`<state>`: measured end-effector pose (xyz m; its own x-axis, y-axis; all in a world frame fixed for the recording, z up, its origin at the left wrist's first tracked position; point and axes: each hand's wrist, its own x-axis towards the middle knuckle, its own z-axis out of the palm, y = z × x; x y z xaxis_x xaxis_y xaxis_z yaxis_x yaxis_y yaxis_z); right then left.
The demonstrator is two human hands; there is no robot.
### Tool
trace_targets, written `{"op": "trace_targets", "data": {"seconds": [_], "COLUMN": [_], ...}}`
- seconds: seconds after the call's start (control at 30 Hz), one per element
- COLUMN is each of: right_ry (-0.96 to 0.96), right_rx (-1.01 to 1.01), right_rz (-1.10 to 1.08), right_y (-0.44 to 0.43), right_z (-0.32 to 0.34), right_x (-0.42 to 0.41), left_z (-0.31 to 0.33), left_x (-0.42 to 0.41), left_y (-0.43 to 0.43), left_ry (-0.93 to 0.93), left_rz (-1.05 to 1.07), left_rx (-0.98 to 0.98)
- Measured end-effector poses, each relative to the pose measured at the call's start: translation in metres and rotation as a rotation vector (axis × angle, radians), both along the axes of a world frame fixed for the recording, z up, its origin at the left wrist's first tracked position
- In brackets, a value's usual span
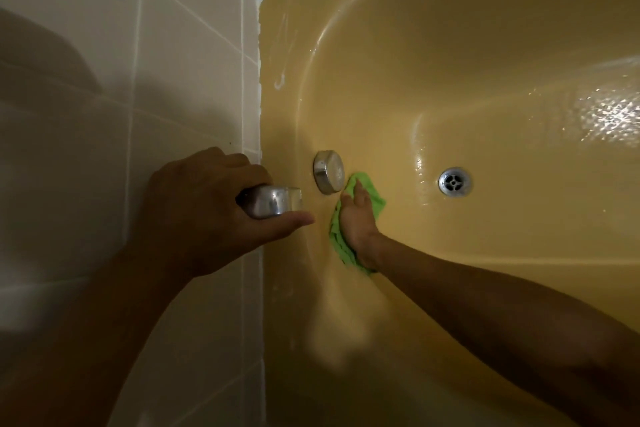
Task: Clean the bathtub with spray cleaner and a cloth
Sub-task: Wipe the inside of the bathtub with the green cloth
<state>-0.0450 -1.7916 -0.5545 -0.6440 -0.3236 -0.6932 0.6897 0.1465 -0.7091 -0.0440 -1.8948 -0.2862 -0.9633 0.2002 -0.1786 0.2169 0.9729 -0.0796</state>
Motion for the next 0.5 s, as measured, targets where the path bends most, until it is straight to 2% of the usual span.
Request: {"op": "trace_targets", "data": {"seconds": [0.2, 0.37, 0.5], "right_ry": [0.097, 0.235, 0.161], "right_rx": [-0.078, -0.082, -0.063], "right_rz": [-0.004, 0.392, 0.510], "right_y": [0.001, 0.058, 0.081], "right_z": [0.047, 0.053, 0.016], "right_x": [0.028, 0.077, 0.083], "left_z": [0.002, 0.003, 0.004], "left_x": [0.001, 0.000, -0.001], "left_y": [0.004, 0.006, 0.007], "left_ry": [0.026, 0.025, 0.023], "left_rz": [0.005, 0.000, 0.003], "left_rx": [-0.001, 0.000, 0.011]}}
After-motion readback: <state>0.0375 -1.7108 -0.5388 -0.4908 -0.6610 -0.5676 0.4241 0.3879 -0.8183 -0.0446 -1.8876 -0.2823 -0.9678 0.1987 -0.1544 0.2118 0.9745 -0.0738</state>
